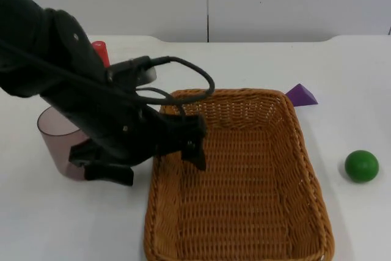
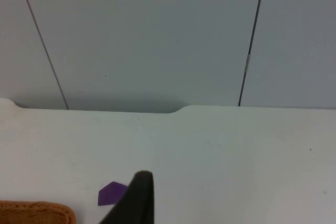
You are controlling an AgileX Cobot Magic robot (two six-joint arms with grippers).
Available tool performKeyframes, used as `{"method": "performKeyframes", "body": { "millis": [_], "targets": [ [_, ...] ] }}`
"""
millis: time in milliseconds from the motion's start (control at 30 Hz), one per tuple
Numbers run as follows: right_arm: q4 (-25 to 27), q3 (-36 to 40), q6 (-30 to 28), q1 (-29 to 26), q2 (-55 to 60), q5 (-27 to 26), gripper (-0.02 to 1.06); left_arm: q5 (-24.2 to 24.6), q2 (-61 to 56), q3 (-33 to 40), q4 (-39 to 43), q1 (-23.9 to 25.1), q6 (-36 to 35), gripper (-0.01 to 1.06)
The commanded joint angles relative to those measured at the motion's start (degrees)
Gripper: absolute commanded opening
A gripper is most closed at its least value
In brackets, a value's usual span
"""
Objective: Pick up the basket with the left hand and place the triangular block into the basket with the right hand.
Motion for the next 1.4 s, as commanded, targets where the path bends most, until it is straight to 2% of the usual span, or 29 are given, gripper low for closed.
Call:
{"method": "performKeyframes", "body": {
  "millis": [0,400,467,533,567,700,733,800,900,933,967,1000,1367],
  "targets": [
    [-0.3,-0.3,-0.3,-0.3,0.0,-0.1,1.05,-1.0,0.7,-0.3,-0.5,-0.3,-1.0,1.05],
    [-0.3,-0.3,-0.5,-0.3,0.0,0.3,1.05,2.6,5.8,-6.5,0.1,-0.3,-1.1,1.05],
    [-0.3,-0.3,-0.5,-0.3,0.0,0.3,1.05,4.1,6.4,-6.7,0.0,-0.3,-1.1,1.02],
    [-0.3,-0.3,-0.9,-0.3,0.0,0.2,1.05,5.3,6.9,-6.7,0.6,-0.9,-1.1,0.91],
    [-0.3,-0.3,-0.9,-0.3,0.0,0.2,1.05,5.3,6.9,-6.7,0.6,-0.9,-1.1,0.91],
    [-0.8,-0.3,-0.9,-0.3,0.0,0.1,1.05,4.8,7.0,-6.9,1.9,-2.1,-1.4,0.58],
    [-0.8,-0.3,-0.9,-0.3,0.0,0.1,1.05,4.8,7.0,-6.9,1.9,-2.1,-1.4,0.58],
    [-1.1,-0.3,-0.9,-0.3,0.0,0.1,1.05,4.7,7.0,-6.9,2.0,-2.2,-1.4,0.43],
    [-1.5,-0.3,-0.9,-0.3,0.0,0.1,1.05,5.2,7.0,-6.9,2.0,-2.2,-1.5,0.14],
    [-1.5,-0.3,-0.9,-0.3,0.0,0.1,1.05,5.2,7.0,-6.9,2.0,-2.2,-1.5,0.14],
    [-1.5,-0.3,-0.9,-0.3,0.0,0.1,1.05,5.3,7.0,-6.9,2.0,-2.2,-2.1,0.03],
    [-1.5,-0.3,-0.9,-0.3,0.0,0.1,1.05,5.8,6.9,-6.9,2.0,-2.2,-2.8,0.00],
    [-1.5,-0.3,-0.9,-0.3,0.0,-0.3,1.05,9.8,-0.7,-7.0,1.0,-2.2,-3.5,0.00]
  ]
}}
